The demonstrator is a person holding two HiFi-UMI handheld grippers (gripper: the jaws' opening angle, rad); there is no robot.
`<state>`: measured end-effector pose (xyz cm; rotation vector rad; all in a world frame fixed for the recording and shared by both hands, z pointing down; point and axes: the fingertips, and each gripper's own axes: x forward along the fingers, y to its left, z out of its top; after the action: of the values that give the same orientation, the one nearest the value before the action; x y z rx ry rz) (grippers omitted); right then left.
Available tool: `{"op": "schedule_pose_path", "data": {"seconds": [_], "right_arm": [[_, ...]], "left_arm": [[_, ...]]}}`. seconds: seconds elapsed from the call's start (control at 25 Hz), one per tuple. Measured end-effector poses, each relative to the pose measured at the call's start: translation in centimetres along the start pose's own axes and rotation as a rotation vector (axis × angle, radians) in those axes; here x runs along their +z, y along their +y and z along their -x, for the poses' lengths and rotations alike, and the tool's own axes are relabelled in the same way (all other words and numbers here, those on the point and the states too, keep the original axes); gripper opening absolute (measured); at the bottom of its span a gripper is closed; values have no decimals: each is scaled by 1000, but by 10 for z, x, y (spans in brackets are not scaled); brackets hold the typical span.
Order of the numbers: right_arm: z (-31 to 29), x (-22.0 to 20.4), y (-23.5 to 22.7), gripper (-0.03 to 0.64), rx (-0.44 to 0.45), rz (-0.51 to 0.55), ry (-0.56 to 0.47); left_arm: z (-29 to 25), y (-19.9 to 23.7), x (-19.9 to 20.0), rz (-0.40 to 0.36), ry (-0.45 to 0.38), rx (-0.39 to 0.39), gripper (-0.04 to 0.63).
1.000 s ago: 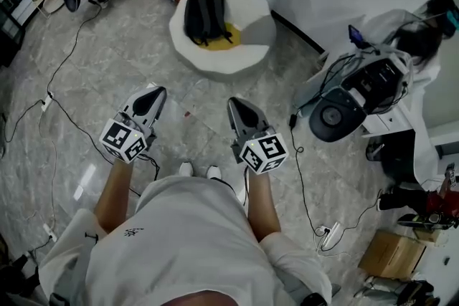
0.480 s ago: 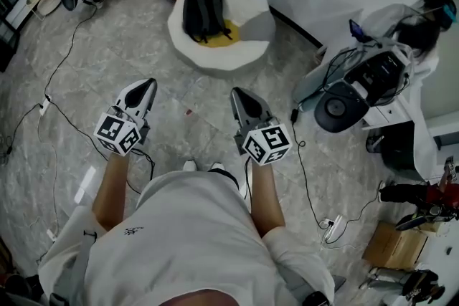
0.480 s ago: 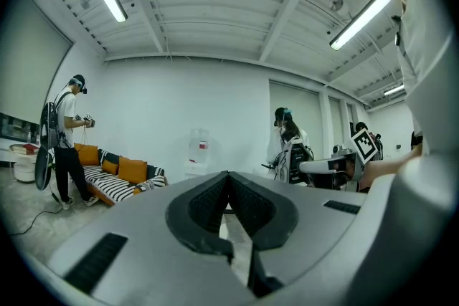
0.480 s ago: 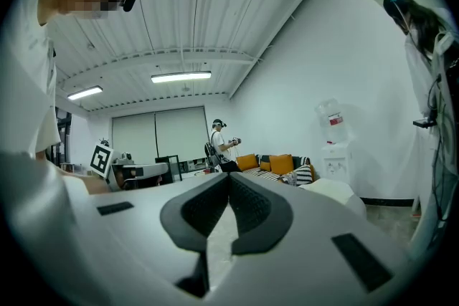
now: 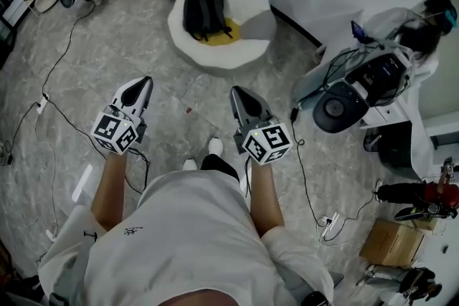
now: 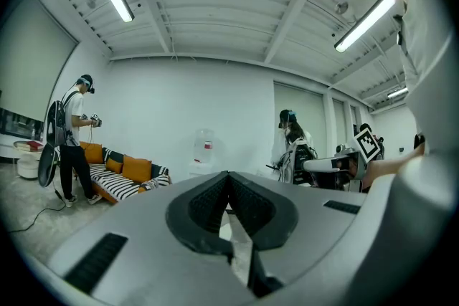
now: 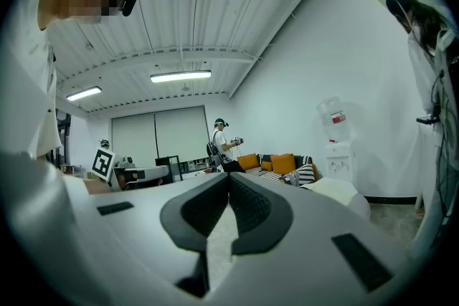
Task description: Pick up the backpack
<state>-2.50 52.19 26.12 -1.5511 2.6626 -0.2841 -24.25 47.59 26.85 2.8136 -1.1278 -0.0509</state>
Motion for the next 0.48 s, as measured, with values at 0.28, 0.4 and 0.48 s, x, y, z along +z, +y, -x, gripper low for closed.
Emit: {"op": "schedule_pose_path", "data": {"seconds": [0.28,0.4,0.48], "right_arm": [[-7,-7,-9,8,6,-15,6],[-13,-9,-18,8,13,-21,6],[-19,-10,-23,8,19,-20,7]], "left_arm": [[-10,-2,-6,6,8,-12,2],[-17,0,-8,-1,12,-9,2],[-22,3,-9,-7,11,-5,2]]}}
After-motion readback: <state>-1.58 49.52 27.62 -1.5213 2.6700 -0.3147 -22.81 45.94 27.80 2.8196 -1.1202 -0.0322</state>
